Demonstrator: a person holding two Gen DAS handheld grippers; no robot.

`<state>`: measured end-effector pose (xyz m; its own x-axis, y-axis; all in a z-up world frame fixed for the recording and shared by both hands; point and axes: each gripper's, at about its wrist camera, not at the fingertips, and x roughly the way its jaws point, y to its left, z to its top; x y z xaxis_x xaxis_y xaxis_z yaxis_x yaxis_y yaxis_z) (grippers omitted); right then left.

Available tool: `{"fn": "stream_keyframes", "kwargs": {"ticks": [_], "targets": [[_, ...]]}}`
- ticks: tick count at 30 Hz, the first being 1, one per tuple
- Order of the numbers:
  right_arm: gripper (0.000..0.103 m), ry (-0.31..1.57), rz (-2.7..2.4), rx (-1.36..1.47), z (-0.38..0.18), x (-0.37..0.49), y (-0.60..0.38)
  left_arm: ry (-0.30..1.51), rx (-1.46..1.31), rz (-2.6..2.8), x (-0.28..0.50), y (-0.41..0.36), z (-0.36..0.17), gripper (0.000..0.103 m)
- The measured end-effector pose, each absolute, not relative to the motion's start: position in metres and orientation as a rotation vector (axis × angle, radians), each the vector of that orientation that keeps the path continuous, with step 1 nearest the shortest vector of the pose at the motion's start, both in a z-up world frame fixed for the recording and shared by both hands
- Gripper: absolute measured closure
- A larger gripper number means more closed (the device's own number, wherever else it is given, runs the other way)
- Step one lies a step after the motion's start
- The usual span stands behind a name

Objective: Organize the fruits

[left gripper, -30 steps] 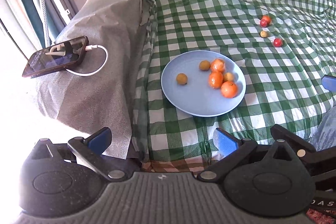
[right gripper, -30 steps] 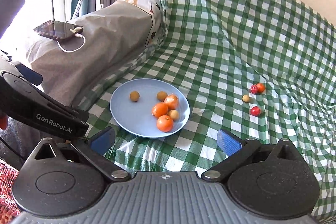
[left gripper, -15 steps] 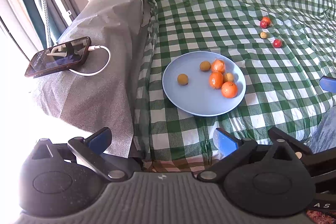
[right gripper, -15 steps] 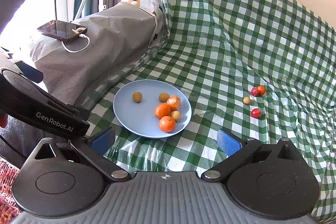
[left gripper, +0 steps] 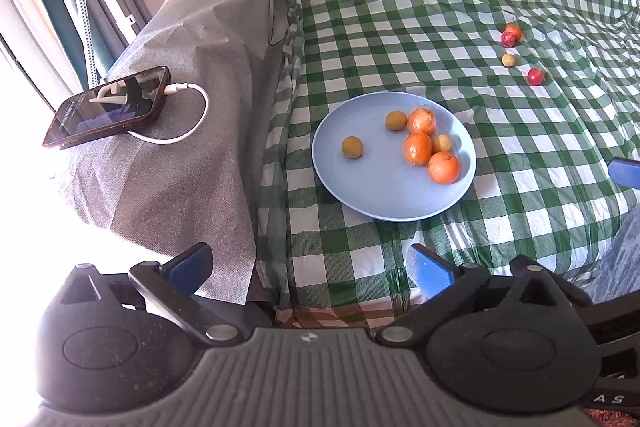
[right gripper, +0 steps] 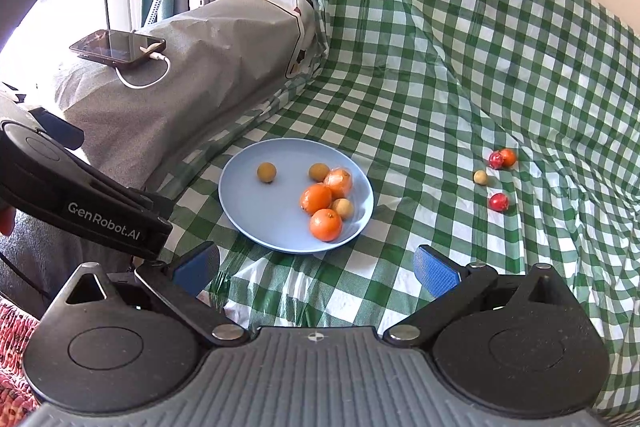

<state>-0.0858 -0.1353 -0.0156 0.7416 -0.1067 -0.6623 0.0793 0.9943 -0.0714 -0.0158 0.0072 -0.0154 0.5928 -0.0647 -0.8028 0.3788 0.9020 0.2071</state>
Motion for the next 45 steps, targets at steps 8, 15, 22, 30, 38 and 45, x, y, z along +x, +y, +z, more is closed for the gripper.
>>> {"fn": "stream_keyframes", "kwargs": {"ticks": [8,15,22,30,38,45], "targets": [[0.001,0.740,-0.123,0.037,-0.025,-0.078,-0.153,0.931,0.386,-0.249,0.000,-0.001,-0.016,0.000],[0.001,0.709,-0.299,0.158,-0.046,-0.063,-0.210,0.968,0.351,-0.267,0.031,-0.026,-0.017,0.000],[0.001,0.666,-0.442,0.289,-0.103,-0.023,-0.295,1.000,0.355,-0.274,0.072,-0.071,-0.024,0.000],[0.001,0.664,-0.600,0.371,-0.178,0.058,-0.396,1.014,0.374,-0.275,0.125,-0.132,-0.034,0.000],[0.071,0.562,-0.705,0.260,-0.188,0.070,-0.427,0.891,0.417,-0.396,0.193,-0.257,-0.051,0.000],[0.070,0.574,-0.955,0.320,-0.188,0.047,-0.478,0.850,0.470,-0.617,0.241,-0.405,-0.094,0.000]]}}
